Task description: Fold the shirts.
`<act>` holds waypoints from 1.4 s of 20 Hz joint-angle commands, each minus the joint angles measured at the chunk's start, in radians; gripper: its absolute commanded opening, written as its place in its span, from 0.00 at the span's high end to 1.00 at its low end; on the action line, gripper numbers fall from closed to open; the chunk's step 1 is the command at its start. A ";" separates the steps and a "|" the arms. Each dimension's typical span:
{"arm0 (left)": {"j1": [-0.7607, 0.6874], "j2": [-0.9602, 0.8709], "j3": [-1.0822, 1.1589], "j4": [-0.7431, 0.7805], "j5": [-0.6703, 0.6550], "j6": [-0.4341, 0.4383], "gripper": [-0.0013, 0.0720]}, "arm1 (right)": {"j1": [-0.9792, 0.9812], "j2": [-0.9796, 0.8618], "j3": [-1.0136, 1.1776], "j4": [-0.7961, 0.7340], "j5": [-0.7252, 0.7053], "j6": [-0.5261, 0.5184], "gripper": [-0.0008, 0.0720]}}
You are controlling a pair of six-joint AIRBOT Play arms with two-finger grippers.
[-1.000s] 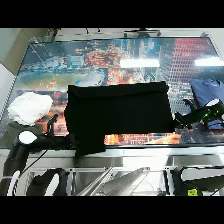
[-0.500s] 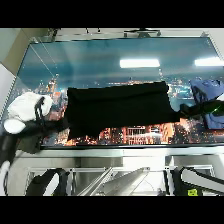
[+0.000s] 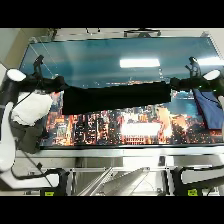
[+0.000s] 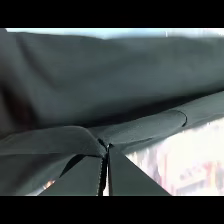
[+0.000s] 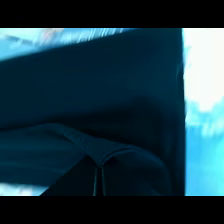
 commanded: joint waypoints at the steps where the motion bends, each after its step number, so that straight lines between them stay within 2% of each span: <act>1: -0.034 -0.205 0.192 0.070 0.013 0.015 0.96 | 0.039 -0.152 0.121 -0.074 -0.063 0.028 0.96; 3: -0.060 -0.283 0.251 0.147 0.008 0.004 0.96 | 0.052 -0.192 0.145 -0.145 -0.064 0.064 0.96; 6: -0.080 -0.374 0.325 0.174 0.014 0.005 0.96 | 0.064 -0.207 0.148 -0.251 -0.065 0.079 0.96; 14: -0.111 -0.461 0.464 0.171 -0.017 0.006 0.95 | 0.074 -0.204 0.149 -0.274 -0.070 0.074 0.94; 15: -0.122 -0.462 0.480 0.172 -0.031 0.006 0.86 | 0.078 -0.199 0.151 -0.274 -0.067 0.074 0.86; 16: -0.130 -0.462 0.497 0.172 -0.044 0.006 0.67 | 0.082 -0.192 0.160 -0.275 -0.057 0.072 0.61; 17: -0.142 -0.462 0.525 0.172 -0.067 0.006 0.64 | 0.083 -0.182 0.179 -0.274 -0.034 0.066 0.39; 18: -0.149 -0.462 0.556 0.182 -0.097 0.006 0.64 | 0.080 -0.175 0.207 -0.275 0.003 0.065 0.28; 21: -0.137 -0.462 0.644 0.187 -0.220 0.003 0.64 | 0.045 -0.173 0.272 -0.319 0.081 0.066 0.27; 24: -0.110 -0.439 0.642 0.179 -0.328 -0.010 0.64 | -0.018 -0.222 0.274 -0.247 0.137 0.062 0.27; 28: -0.114 -0.353 0.491 0.172 -0.301 -0.010 0.64 | -0.073 -0.314 0.274 -0.061 0.212 -0.018 0.26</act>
